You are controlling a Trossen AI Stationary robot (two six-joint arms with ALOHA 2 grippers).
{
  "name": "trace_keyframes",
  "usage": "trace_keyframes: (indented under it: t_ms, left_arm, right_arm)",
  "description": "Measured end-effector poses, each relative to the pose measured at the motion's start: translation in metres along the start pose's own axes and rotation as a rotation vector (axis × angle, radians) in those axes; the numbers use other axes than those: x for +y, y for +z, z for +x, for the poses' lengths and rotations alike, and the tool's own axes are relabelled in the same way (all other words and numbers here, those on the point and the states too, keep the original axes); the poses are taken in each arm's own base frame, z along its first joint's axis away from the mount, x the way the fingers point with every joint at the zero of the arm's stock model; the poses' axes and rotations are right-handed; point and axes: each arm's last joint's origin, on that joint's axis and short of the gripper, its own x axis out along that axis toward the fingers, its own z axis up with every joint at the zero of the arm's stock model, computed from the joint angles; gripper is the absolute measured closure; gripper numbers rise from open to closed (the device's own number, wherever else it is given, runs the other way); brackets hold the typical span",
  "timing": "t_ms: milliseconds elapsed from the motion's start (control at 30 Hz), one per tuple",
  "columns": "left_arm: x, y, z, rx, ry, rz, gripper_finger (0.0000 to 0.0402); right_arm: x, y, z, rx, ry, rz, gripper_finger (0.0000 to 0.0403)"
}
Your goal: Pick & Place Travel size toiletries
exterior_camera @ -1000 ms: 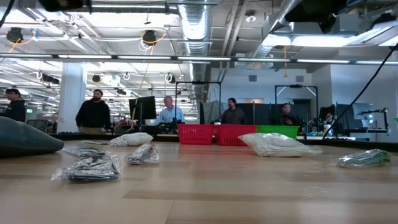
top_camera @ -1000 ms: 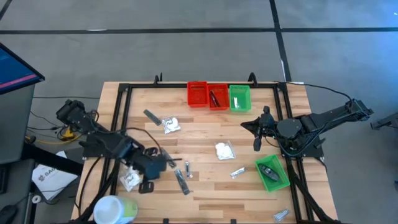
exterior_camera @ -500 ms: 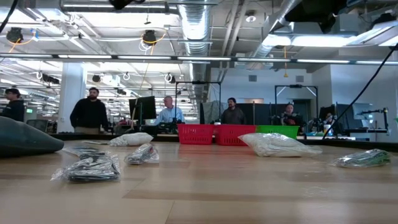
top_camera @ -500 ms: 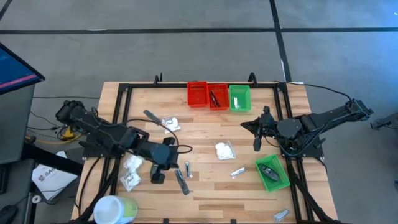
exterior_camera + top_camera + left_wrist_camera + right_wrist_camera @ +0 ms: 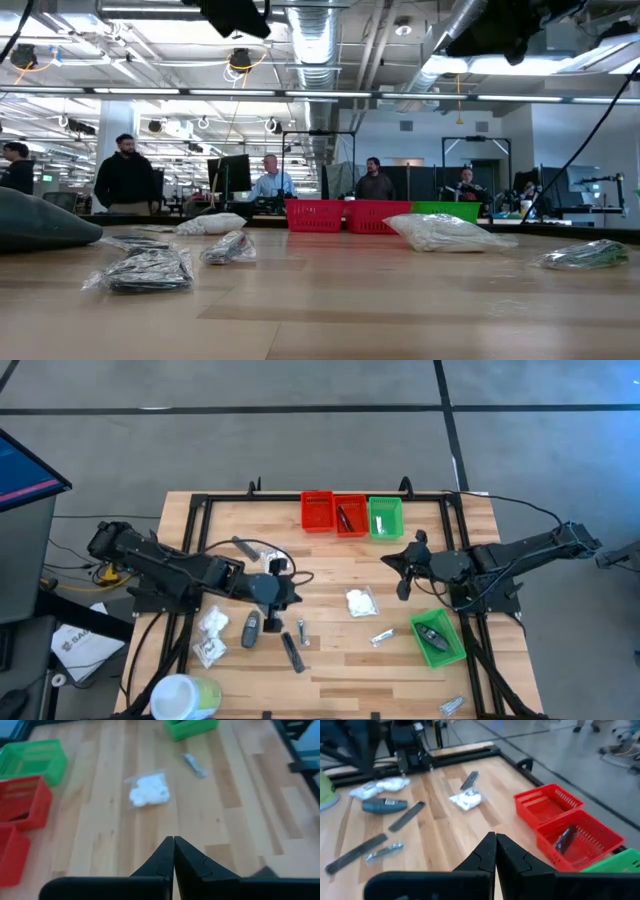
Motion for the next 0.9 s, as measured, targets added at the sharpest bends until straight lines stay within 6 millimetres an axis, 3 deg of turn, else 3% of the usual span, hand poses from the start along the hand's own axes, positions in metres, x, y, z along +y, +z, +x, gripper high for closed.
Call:
trace_keyframes:
  t_ms: [200, 500, 633, 900]
  left_arm:
    - [0.036, -0.027, 0.006, 0.003, 0.115, -0.120, 0.0399]
    - [0.098, -0.093, -0.013, -0.048, 0.544, -0.508, 0.0399]
    - [0.116, -0.114, -0.013, -0.076, 0.584, -0.704, 0.0398]
    - [0.141, -0.130, 0.013, -0.002, 0.586, -0.806, 0.0381]
  right_arm:
    - [-0.002, -0.001, 0.006, 0.027, 0.018, 0.003, 0.0403]
    - [-0.011, 0.003, 0.012, 0.020, -0.010, 0.003, 0.0403]
    - [-0.018, 0.006, 0.016, 0.013, 0.001, 0.017, 0.0403]
    - [-0.024, 0.005, 0.029, 0.045, -0.017, 0.020, 0.0403]
